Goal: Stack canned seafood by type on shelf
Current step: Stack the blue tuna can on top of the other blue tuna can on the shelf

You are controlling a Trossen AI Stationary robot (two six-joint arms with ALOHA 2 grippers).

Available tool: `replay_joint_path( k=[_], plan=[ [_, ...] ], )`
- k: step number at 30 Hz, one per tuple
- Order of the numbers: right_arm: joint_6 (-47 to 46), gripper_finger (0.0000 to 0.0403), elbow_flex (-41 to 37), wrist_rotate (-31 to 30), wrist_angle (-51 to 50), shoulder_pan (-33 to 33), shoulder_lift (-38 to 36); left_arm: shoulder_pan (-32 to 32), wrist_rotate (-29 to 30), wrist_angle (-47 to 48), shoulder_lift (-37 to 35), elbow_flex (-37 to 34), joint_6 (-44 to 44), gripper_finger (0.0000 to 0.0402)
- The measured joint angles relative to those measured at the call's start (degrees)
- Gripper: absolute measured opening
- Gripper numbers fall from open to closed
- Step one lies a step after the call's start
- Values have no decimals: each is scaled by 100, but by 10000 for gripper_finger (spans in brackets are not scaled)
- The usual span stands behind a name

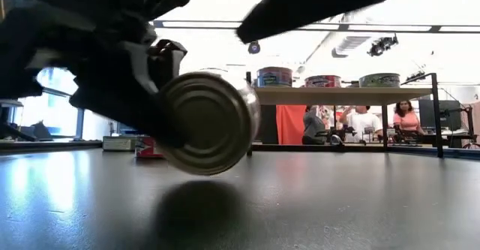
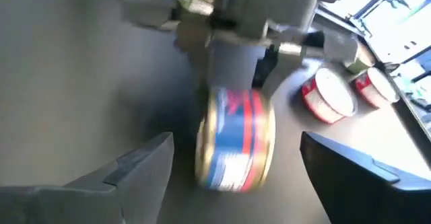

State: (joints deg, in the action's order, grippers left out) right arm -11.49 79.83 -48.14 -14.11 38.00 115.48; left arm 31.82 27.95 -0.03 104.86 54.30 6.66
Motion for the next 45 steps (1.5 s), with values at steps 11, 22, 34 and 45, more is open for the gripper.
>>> replay_joint_path(
  k=[11,22,34,45],
  plan=[
    [-272,287,50,1277,-7,-598,2,-113,-80,371,87,429,12,169],
    [-407,163,37,1683,-74,-765,2,-106,-48,326,83,436,163,214],
    [-492,77,112,1645,-391,-732,-2,-64,-36,700,-66,436,259,201],
    [-127,261,280,2033,-450,-883,17,-198,-237,707,-79,436,410,173]
  ],
)
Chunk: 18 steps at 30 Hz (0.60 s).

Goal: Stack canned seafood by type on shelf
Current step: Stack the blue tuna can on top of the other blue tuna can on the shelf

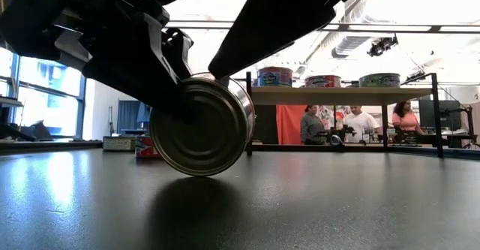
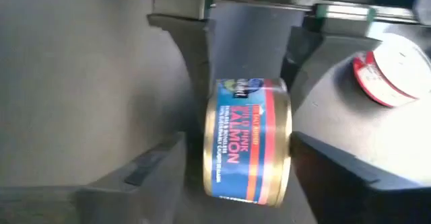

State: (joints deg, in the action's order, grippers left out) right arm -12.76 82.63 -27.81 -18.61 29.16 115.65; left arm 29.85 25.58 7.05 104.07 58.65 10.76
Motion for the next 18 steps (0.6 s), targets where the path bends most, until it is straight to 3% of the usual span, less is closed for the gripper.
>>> replay_joint_path(
  k=[3,6,10,14,18],
  plan=[
    [123,290,-2,-43,32,-75,96,-64,-93,-79,4,0,-13,173],
    [117,291,-7,-209,34,-126,200,-103,-142,-108,7,-1,17,179],
    [127,252,-7,-211,51,-150,340,-101,-137,-96,11,-3,-30,194],
    [0,176,-7,-163,30,-150,372,-96,-152,-44,20,-11,-55,205],
    [-365,171,10,-209,-144,-79,368,-96,-101,409,17,-13,-31,208]
  ],
)
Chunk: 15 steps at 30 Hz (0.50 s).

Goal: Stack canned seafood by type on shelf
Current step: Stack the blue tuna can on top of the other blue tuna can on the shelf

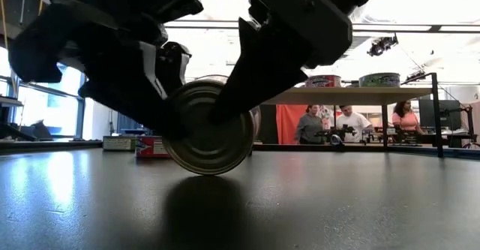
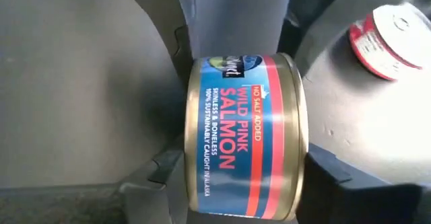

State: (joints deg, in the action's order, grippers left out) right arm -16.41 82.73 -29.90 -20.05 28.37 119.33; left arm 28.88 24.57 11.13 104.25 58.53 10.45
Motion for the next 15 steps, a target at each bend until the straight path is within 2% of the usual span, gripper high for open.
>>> replay_joint_path(
  k=[4,7,9,12,15],
  plan=[
    [-489,171,38,-442,-478,214,-26,5,292,408,-7,38,322,210],
    [-866,171,40,-611,-757,385,-142,62,568,317,-35,-14,451,211],
    [-953,171,27,-640,-911,514,-254,104,700,81,-39,-146,455,211],
    [-1041,171,-4,-322,-1341,775,-504,142,713,439,5,-334,358,211],
    [-1548,171,16,-241,-1834,898,-700,182,941,110,-36,-285,364,211]
  ],
)
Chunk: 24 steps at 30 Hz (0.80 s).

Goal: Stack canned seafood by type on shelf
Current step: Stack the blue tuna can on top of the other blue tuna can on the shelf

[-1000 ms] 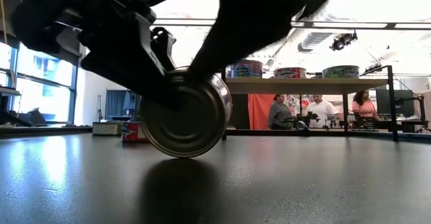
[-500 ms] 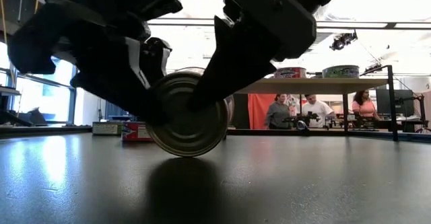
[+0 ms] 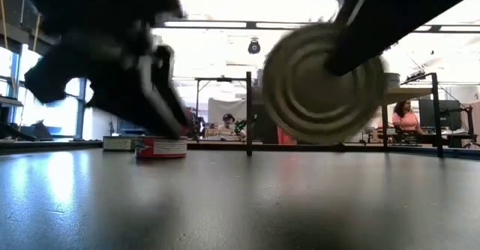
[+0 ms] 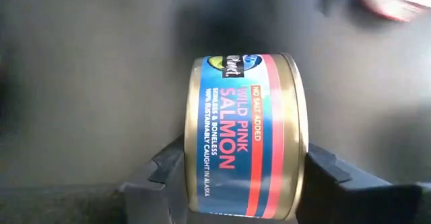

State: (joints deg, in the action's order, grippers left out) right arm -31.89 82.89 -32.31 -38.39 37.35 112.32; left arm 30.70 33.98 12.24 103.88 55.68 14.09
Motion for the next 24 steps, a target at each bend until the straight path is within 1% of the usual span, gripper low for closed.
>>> replay_joint_path(
  k=[1,4,5,7,8,10,12,14,16,18,19,21,23,24],
  plan=[
    [-98,171,-3,-161,-250,14,-52,37,164,-67,-38,-12,-1,211],
    [-152,171,-9,-659,-377,34,-136,144,581,-380,14,-268,-60,211],
    [-102,171,-9,-779,-436,59,-199,158,716,-634,16,-384,-148,211],
    [135,171,-7,-1092,-413,78,-366,130,756,-1444,-73,-644,-367,211],
    [322,171,-7,-1237,-391,39,-459,74,648,-1838,-106,-820,-489,211],
    [793,171,-7,-1622,-427,-87,-677,-52,111,-2761,-89,-1188,-776,211],
    [1291,171,-7,-1872,-436,-265,-979,-224,-450,-3636,-88,-1573,-1071,211],
    [1825,171,-7,-2133,-477,-486,-1378,-400,-852,-4548,-102,-1822,-1336,211],
    [2466,171,-4,-2419,-412,-780,-1771,-519,-920,-5089,-138,-2003,-1589,211],
    [3158,171,-9,-2606,-325,-1256,-2081,-633,-890,-5357,-175,-2026,-1854,211],
    [3460,171,-9,-2567,-234,-1533,-2218,-673,-807,-5362,-272,-2022,-1998,211],
    [4040,171,-9,-2212,-60,-2184,-2440,-795,-734,-5452,-478,-1976,-2280,211],
    [4655,171,-9,-1705,152,-2926,-2521,-971,-908,-5422,-754,-2011,-2609,211],
    [4996,171,-9,-1471,283,-3303,-2525,-1116,-1158,-5413,-886,-2026,-2799,211]
  ],
)
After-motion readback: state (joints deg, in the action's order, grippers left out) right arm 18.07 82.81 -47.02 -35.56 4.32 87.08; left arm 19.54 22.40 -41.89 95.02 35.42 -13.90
